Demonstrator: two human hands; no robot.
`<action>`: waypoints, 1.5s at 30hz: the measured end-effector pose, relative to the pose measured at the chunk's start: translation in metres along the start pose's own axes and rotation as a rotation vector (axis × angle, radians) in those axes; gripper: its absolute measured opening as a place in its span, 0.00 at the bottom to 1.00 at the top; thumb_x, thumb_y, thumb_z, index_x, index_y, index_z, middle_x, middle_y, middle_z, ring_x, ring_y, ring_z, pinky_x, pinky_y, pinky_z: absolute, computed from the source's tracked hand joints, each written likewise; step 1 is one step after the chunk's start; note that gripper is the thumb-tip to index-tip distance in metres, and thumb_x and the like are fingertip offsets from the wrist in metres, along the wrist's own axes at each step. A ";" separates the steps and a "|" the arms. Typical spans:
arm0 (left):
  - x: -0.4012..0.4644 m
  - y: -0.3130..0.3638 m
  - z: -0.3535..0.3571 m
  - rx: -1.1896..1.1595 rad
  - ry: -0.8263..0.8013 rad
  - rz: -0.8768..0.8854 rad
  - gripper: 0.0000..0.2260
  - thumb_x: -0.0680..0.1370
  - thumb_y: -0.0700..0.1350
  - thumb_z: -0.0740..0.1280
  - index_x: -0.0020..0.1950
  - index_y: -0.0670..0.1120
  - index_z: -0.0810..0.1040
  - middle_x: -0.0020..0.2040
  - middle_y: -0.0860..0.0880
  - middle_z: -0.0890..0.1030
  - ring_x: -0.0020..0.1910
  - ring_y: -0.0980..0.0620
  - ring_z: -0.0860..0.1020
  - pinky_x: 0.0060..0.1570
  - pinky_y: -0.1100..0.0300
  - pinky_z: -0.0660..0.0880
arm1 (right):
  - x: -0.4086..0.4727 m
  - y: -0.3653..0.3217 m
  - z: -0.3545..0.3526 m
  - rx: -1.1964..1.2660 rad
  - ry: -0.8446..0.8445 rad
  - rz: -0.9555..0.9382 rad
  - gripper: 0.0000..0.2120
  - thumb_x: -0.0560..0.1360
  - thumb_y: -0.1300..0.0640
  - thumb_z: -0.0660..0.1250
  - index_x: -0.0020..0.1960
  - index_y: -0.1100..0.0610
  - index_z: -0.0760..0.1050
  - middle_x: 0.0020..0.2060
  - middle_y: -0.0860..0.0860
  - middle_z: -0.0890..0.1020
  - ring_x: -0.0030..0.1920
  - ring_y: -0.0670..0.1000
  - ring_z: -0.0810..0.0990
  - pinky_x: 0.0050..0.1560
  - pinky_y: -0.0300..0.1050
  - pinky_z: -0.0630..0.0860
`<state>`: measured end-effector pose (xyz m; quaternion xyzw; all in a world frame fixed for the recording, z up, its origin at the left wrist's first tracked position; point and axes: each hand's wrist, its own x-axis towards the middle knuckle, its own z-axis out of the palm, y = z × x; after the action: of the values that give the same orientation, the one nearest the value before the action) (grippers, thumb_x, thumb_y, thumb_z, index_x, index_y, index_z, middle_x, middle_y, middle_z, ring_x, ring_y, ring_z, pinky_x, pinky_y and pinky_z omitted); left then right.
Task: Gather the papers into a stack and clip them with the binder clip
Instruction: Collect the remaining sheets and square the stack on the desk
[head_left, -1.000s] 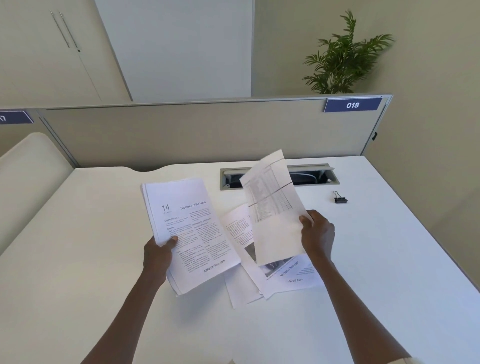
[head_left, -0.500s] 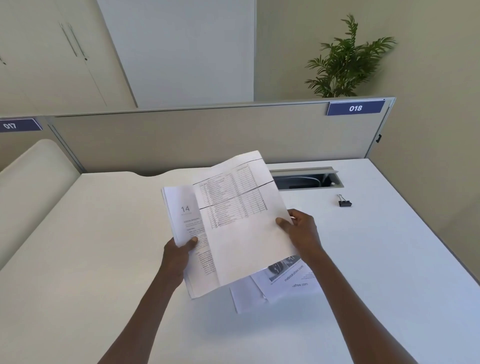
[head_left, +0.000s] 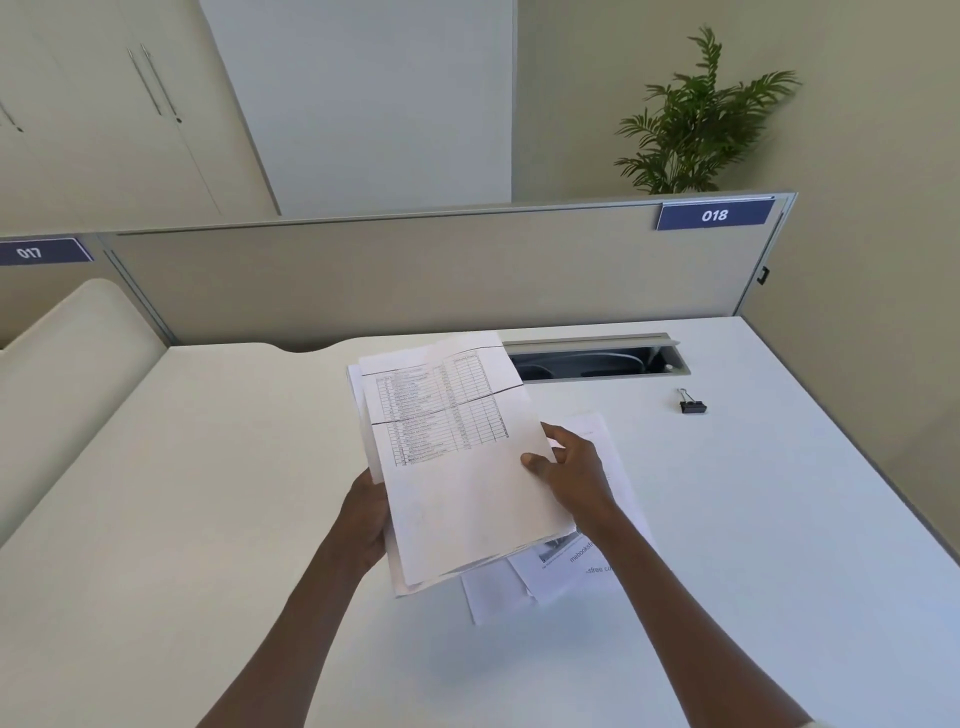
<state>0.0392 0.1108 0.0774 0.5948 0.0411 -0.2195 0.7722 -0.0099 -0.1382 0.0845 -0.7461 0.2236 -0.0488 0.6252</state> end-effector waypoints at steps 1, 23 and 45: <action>0.000 0.001 0.000 -0.009 -0.015 -0.002 0.16 0.70 0.42 0.69 0.58 0.44 0.82 0.56 0.39 0.84 0.48 0.42 0.84 0.43 0.49 0.81 | -0.001 0.000 0.001 0.011 -0.012 -0.003 0.23 0.72 0.60 0.73 0.66 0.48 0.76 0.47 0.52 0.86 0.46 0.52 0.85 0.49 0.47 0.81; 0.003 -0.011 -0.009 0.027 0.187 0.028 0.10 0.78 0.36 0.67 0.56 0.46 0.81 0.45 0.51 0.87 0.40 0.53 0.85 0.38 0.56 0.81 | 0.006 0.036 0.012 -0.065 0.183 0.002 0.06 0.77 0.52 0.69 0.49 0.53 0.81 0.41 0.49 0.86 0.44 0.50 0.83 0.49 0.45 0.78; 0.015 -0.015 -0.020 0.017 0.247 0.013 0.10 0.78 0.36 0.68 0.56 0.46 0.81 0.45 0.51 0.87 0.43 0.49 0.84 0.44 0.53 0.79 | 0.039 0.101 -0.028 -1.110 0.170 0.138 0.32 0.66 0.43 0.76 0.60 0.60 0.70 0.58 0.56 0.74 0.61 0.57 0.72 0.58 0.50 0.72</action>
<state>0.0506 0.1226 0.0534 0.6240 0.1299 -0.1399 0.7578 -0.0119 -0.1910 -0.0139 -0.9402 0.3134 0.0572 0.1205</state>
